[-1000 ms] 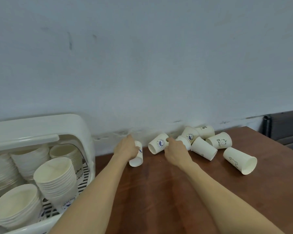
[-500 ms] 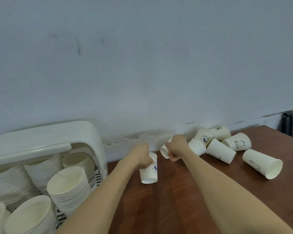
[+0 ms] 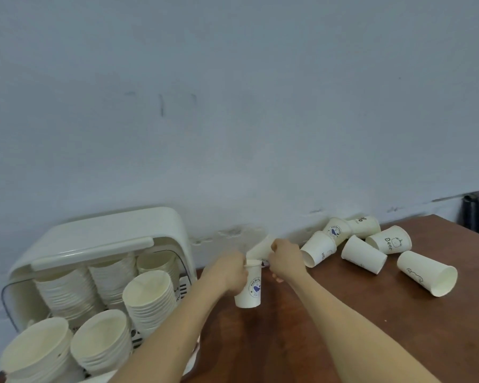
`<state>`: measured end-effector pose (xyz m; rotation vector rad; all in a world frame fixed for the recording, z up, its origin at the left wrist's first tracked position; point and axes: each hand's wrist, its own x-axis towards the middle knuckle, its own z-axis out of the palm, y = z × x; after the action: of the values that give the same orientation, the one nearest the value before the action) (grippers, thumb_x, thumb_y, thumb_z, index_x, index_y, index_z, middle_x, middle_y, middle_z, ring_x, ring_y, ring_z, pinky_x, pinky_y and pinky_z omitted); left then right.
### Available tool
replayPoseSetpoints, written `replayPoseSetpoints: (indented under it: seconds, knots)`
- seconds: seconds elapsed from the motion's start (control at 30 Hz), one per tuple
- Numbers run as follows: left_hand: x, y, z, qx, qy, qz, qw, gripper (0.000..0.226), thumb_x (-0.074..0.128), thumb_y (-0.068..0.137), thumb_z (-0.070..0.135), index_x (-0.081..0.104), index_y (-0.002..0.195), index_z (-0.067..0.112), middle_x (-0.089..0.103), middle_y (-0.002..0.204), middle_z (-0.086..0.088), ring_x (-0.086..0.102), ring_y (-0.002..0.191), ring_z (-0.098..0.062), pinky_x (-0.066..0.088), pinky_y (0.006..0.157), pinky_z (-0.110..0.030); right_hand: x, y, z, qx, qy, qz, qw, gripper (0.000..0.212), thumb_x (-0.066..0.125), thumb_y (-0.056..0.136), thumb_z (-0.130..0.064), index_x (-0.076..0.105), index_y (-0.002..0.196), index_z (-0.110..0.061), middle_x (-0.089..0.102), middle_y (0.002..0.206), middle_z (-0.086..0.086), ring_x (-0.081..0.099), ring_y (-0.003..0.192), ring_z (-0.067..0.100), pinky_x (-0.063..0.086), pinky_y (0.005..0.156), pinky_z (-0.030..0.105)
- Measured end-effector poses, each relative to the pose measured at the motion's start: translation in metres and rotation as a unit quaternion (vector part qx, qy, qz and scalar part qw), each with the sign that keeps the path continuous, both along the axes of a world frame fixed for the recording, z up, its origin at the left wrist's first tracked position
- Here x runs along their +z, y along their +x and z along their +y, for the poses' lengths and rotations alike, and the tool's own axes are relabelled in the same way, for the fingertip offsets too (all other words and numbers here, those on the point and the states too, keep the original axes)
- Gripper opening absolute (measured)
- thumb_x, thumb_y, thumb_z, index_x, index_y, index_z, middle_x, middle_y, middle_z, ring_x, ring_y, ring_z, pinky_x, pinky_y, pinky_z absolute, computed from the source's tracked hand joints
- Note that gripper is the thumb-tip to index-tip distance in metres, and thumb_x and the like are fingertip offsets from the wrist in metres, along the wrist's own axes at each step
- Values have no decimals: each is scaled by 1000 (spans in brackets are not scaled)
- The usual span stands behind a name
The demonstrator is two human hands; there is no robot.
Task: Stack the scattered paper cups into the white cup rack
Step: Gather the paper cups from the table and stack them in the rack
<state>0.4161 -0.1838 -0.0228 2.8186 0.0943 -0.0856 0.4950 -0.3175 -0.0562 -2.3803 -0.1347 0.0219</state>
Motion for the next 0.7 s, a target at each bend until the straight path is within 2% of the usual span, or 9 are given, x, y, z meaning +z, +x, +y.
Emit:
replayPoseSetpoints:
  seconds: [0.1,0.23,0.3,0.4,0.5,0.7]
  knots:
    - [6,-14,5,15,-5,-27,1000,14,44,93,20,57,93,17,64,100,-8,60,92,-26,51,81,-37,11,-18,0,12,-5,-28,1000,42,38,76,-6,62,108,-17,68,93,13,67,81,32,58,68,40]
    - [20,-42,3,29,-18,-65,997,15,41,93,22,55,96,16,63,103,-7,59,93,-27,51,81,-38,31,-50,-5,28,-51,-57,997,36,43,82,-7,61,111,-17,68,104,9,61,98,27,39,63,26]
    - [29,-58,1,32,-16,-83,996,18,40,92,21,56,99,14,62,103,-8,59,94,-28,50,80,-39,40,-65,-7,46,-59,-76,994,27,44,84,-10,62,103,-15,69,99,9,62,91,27,41,64,28]
    - [46,-82,2,35,-19,-104,994,18,39,91,21,55,94,13,63,103,-11,59,95,-31,50,82,-42,59,-87,-13,61,-70,-94,991,19,45,83,-13,61,93,-15,68,88,8,63,80,26,53,71,37]
    - [62,-107,6,35,-26,-123,991,17,38,93,22,53,88,15,64,102,-11,59,96,-31,49,83,-41,84,-109,-18,72,-57,-115,989,15,48,84,-14,62,88,-13,64,78,5,62,75,25,53,67,35]
    - [96,-159,22,42,-89,-143,985,23,36,95,18,56,90,10,66,95,-16,65,83,-33,55,72,-43,128,-151,-15,101,-46,-143,984,18,53,83,-16,68,92,-13,71,82,9,65,80,27,54,70,33]
